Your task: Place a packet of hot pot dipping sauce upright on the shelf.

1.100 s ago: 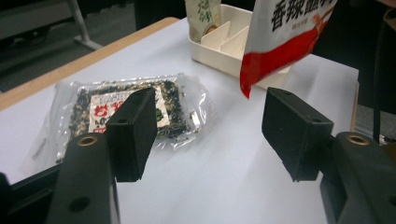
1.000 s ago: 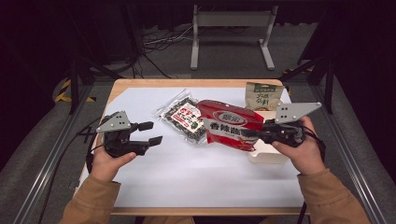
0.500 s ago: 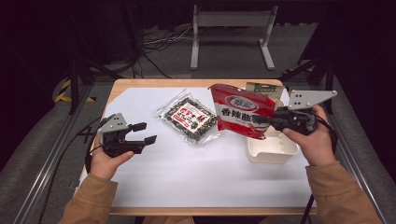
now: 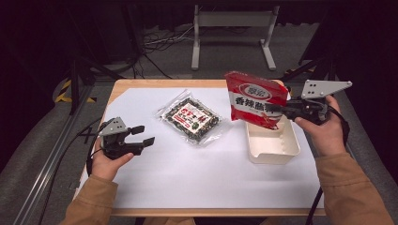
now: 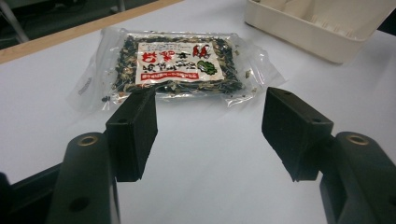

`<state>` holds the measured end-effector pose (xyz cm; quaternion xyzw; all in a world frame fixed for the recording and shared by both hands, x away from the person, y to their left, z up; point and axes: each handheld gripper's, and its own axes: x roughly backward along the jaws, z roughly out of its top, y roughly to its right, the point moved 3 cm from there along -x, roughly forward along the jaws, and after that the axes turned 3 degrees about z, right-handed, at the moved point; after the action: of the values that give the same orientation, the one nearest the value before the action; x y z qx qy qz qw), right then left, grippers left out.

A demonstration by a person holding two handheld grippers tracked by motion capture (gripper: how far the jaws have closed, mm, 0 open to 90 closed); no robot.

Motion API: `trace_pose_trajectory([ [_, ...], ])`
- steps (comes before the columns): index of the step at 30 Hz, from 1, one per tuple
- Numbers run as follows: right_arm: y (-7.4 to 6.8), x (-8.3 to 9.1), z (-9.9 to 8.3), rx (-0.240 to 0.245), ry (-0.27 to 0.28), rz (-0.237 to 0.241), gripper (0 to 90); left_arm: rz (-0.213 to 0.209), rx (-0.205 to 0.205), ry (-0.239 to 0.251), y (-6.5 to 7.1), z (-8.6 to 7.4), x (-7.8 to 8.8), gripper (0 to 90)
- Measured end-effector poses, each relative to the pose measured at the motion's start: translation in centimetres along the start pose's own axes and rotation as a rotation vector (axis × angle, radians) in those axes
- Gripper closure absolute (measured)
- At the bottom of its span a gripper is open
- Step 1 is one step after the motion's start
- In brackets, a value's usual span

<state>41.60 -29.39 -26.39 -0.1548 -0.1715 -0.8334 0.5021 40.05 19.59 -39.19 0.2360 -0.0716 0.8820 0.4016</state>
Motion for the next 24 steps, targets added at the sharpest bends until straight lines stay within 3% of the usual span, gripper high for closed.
trace_pose_trajectory([
  [15,2.8,0.8,-1.0,0.005,0.012,-0.053,89.7,0.039,0.011,-0.01,-1.2,-1.5,-0.6,34.0],
  [24,4.4,0.5,-2.1,-0.021,-0.026,-0.06,89.7,0.024,0.026,-0.012,-1.3,-1.7,-0.6,34.8],
])
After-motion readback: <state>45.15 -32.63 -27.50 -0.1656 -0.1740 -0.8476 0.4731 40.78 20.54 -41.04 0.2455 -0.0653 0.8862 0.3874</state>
